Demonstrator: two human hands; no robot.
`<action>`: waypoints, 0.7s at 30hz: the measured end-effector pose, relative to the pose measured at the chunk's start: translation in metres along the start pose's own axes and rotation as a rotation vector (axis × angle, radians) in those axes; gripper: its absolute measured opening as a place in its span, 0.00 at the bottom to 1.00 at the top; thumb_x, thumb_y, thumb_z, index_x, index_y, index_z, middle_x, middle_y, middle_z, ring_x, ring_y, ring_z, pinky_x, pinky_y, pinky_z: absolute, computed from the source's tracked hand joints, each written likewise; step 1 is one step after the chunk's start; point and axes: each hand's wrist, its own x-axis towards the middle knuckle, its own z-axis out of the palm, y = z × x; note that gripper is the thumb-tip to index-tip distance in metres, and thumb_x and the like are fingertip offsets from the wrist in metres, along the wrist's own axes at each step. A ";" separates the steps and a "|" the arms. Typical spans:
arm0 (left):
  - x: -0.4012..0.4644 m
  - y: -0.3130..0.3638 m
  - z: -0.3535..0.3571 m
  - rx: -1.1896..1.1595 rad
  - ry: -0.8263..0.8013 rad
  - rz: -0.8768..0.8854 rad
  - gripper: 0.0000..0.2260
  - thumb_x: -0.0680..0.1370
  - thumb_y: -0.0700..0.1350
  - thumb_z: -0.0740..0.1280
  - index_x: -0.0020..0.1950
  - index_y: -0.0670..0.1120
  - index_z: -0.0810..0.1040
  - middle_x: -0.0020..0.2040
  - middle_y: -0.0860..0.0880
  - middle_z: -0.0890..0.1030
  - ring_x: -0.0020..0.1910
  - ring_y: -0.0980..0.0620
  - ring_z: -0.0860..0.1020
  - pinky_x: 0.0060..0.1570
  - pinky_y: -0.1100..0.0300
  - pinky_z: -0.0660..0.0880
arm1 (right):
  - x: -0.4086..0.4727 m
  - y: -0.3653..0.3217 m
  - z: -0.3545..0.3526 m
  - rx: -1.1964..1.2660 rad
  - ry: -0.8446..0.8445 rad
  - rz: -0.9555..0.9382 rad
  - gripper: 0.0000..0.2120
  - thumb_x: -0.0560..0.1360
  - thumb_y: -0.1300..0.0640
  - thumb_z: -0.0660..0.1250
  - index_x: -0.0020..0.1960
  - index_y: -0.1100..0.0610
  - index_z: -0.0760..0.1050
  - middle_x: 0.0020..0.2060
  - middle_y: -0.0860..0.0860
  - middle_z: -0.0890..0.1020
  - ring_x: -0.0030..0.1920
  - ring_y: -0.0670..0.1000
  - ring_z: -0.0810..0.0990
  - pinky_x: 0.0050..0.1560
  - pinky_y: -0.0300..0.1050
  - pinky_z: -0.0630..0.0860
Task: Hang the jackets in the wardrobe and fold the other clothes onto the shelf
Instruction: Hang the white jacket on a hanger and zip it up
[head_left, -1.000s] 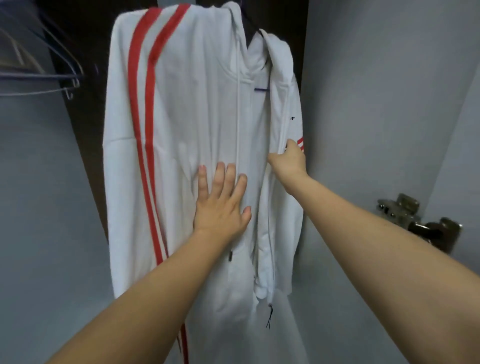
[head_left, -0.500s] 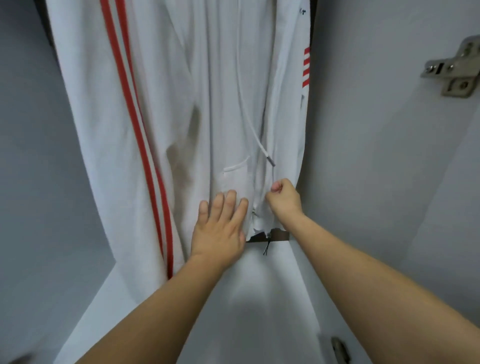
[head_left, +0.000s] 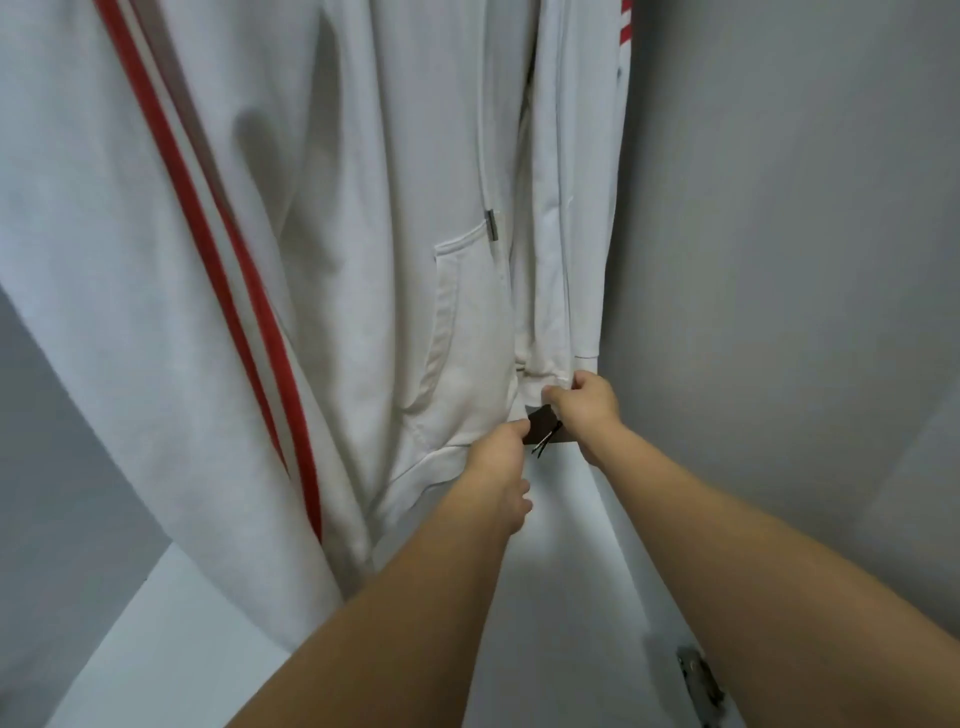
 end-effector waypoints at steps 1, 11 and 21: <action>0.004 -0.003 0.004 -0.081 -0.008 0.006 0.24 0.79 0.53 0.66 0.73 0.47 0.68 0.70 0.44 0.71 0.67 0.44 0.72 0.65 0.49 0.71 | -0.002 0.002 0.001 0.052 -0.020 0.013 0.06 0.71 0.63 0.68 0.45 0.59 0.72 0.40 0.58 0.76 0.40 0.56 0.77 0.43 0.57 0.81; 0.019 -0.016 0.000 -0.524 -0.007 0.106 0.15 0.76 0.49 0.72 0.62 0.48 0.78 0.56 0.55 0.79 0.60 0.55 0.76 0.55 0.55 0.69 | -0.042 0.010 -0.015 0.254 -0.064 0.137 0.07 0.81 0.55 0.57 0.50 0.57 0.70 0.30 0.53 0.74 0.26 0.50 0.70 0.28 0.42 0.67; -0.036 -0.029 -0.032 -0.379 -0.261 0.076 0.02 0.77 0.43 0.70 0.48 0.46 0.79 0.34 0.51 0.80 0.28 0.57 0.74 0.31 0.64 0.70 | -0.116 0.018 -0.039 1.253 -0.209 0.456 0.10 0.74 0.56 0.65 0.46 0.64 0.78 0.38 0.57 0.80 0.37 0.51 0.74 0.38 0.41 0.67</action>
